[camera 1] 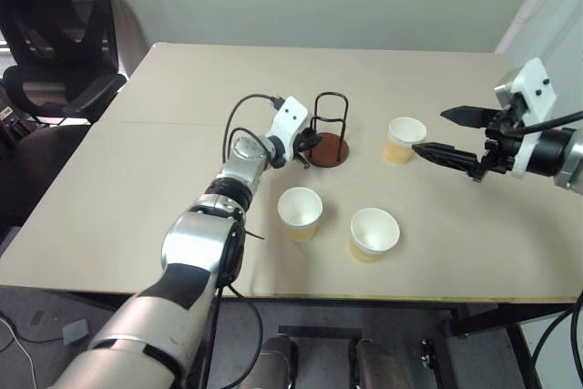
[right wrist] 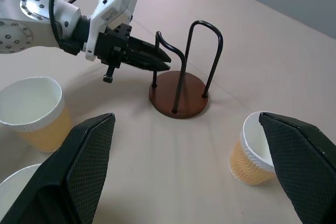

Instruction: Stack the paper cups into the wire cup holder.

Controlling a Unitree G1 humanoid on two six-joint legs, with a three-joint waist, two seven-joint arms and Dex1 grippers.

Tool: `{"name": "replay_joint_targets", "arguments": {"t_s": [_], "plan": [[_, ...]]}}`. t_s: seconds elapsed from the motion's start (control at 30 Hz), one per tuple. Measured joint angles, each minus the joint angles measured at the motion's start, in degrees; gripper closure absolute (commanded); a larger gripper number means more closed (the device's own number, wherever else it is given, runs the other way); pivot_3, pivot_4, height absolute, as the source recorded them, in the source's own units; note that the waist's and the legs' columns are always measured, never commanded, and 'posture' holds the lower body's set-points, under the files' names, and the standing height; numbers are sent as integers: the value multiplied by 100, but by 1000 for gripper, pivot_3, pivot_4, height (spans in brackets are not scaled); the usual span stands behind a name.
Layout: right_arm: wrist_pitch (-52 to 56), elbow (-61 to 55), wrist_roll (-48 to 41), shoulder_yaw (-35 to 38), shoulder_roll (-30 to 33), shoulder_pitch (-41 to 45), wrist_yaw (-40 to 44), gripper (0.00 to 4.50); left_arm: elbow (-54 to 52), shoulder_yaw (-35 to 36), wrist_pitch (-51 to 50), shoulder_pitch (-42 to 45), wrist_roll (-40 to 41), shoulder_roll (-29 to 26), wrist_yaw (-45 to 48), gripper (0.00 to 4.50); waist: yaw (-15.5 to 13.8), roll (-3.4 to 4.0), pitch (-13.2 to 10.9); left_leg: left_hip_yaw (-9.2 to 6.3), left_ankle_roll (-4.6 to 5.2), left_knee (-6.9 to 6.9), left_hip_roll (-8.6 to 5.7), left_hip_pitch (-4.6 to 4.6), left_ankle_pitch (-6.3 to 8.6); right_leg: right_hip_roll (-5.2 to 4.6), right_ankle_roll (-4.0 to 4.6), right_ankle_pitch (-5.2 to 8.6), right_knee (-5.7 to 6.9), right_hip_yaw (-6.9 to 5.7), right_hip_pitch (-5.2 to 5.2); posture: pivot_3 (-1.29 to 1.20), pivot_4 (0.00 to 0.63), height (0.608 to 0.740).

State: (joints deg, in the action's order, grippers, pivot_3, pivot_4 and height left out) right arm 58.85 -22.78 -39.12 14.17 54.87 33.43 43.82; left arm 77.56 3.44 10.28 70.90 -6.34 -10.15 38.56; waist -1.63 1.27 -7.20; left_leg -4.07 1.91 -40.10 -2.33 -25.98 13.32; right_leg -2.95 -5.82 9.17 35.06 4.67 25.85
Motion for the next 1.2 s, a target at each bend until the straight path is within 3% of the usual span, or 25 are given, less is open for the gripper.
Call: {"name": "replay_joint_targets", "arguments": {"t_s": [0.73,1.2], "plan": [[-110,15,1,57,131,-123,8,0,0,35,-83,43,80,-561,2887,4492,-9,0,0,3,9,1,0,-4,4,-3,-4,-2,-3,6,3,0,150,740],[-227,55,17,52,181,-150,18,0,-2,2,-60,89,78,-171,2838,4492,-7,0,0,4,15,1,0,-4,8,-6,-8,-4,-3,8,2,0,150,740]]}}
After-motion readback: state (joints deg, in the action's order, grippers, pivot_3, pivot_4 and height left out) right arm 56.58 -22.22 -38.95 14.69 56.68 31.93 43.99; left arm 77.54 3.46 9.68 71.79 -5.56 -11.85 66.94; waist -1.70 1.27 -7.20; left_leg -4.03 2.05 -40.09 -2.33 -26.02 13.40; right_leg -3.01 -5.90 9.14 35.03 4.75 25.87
